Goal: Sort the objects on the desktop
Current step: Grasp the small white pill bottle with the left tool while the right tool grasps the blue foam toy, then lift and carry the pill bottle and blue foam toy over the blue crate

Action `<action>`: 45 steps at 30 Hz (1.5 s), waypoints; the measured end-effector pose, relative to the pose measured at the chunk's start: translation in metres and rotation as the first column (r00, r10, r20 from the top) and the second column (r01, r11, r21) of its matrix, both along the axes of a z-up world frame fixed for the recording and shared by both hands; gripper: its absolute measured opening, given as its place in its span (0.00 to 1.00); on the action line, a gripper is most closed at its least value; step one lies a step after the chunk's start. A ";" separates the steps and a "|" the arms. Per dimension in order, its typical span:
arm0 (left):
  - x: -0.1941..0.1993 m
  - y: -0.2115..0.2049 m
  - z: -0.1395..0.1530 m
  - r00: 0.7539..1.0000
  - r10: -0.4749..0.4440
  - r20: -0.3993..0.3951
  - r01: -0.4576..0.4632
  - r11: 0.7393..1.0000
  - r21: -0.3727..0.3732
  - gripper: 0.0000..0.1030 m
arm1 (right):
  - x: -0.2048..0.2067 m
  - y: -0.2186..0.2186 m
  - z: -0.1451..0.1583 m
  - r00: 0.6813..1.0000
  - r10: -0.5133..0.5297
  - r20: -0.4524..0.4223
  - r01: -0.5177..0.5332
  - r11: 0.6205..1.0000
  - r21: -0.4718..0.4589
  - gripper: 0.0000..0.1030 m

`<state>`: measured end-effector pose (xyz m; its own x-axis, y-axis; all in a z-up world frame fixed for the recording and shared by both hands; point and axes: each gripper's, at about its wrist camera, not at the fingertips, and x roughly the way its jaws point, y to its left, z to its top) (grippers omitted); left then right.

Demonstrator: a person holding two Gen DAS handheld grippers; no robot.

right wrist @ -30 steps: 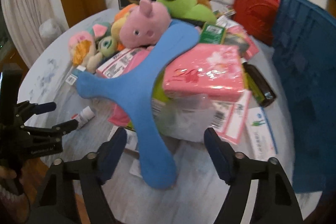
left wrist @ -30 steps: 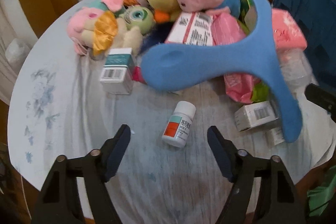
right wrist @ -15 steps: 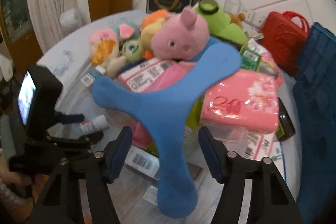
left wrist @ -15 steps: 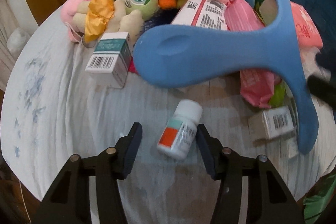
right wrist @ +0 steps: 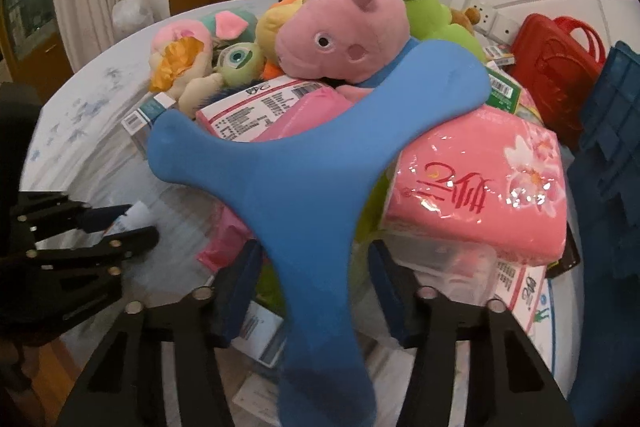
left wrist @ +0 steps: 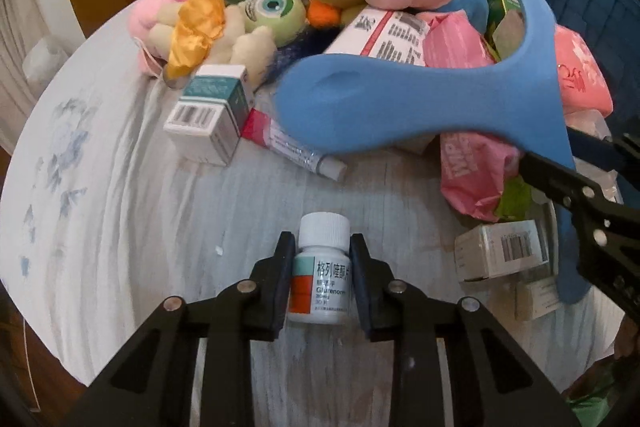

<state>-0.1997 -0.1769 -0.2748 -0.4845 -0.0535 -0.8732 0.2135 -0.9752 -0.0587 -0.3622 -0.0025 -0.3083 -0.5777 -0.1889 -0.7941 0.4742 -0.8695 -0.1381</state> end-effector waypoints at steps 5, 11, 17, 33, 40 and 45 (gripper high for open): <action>-0.001 0.001 0.031 0.997 0.005 -0.071 -0.005 1.000 -0.009 0.26 | 0.000 0.008 0.011 1.000 -0.017 -0.001 0.017 0.997 -0.079 0.38; -0.002 0.003 0.071 0.986 -0.001 -0.165 -0.004 1.000 -0.026 0.26 | 0.008 0.010 0.043 0.999 -0.008 -0.045 0.001 0.989 -0.149 0.38; -0.012 0.006 0.106 0.973 -0.006 -0.229 -0.005 0.999 -0.044 0.26 | 0.014 0.014 0.080 0.993 -0.016 -0.115 -0.006 0.982 -0.188 0.38; -0.028 0.079 0.213 0.893 -0.144 -0.426 0.112 0.989 -0.101 0.26 | 0.035 0.088 0.197 0.928 -0.204 -0.313 0.131 0.962 -0.239 0.38; -0.043 0.163 0.268 0.819 -0.240 -0.521 0.216 0.970 -0.107 0.26 | 0.055 0.163 0.256 0.860 -0.322 -0.396 0.236 0.939 -0.250 0.38; -0.053 0.241 0.303 0.756 -0.310 -0.577 0.303 0.946 -0.112 0.26 | 0.073 0.227 0.292 0.814 -0.386 -0.435 0.307 0.920 -0.242 0.38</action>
